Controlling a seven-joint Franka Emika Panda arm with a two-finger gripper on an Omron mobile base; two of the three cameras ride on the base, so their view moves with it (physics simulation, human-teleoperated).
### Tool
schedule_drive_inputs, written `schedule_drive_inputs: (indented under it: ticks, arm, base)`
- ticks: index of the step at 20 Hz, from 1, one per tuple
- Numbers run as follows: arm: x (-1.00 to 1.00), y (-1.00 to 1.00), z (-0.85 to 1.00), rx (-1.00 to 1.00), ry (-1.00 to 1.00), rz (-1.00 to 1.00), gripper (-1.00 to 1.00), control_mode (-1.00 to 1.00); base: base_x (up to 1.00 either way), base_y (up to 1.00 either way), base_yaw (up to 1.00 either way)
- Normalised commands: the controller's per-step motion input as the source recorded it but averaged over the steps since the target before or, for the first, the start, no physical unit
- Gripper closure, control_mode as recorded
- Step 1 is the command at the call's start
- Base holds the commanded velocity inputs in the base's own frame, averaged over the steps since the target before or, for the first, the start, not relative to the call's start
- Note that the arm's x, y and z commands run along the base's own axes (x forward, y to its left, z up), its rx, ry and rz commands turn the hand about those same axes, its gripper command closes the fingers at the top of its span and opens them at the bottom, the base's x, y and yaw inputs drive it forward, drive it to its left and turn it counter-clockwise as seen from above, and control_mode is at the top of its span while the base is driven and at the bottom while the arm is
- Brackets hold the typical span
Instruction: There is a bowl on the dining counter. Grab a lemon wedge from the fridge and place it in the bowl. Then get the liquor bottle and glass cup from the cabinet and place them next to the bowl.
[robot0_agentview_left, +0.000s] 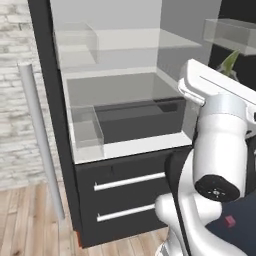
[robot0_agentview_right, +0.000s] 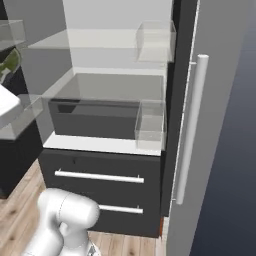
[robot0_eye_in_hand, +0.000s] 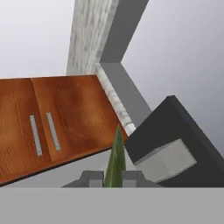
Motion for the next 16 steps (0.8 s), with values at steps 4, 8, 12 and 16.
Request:
schedule_drive_inputs:
  ticks: [4,8,12,16]
  arm:
    - [0.0,0.0,0.0,0.0,0.0,0.0,1.0,1.0]
    - [0.0,0.0,0.0,0.0,0.0,0.0,1.0,1.0]
    - [0.0,0.0,0.0,0.0,0.0,0.0,1.0,1.0]
    - [0.0,0.0,0.0,0.0,0.0,0.0,1.0,1.0]
  base:
    - [-1.0,0.33,0.11]
    - [-0.93,0.39,0.32]
    - [-0.76,0.47,0.42]
    - [-0.55,0.51,0.52]
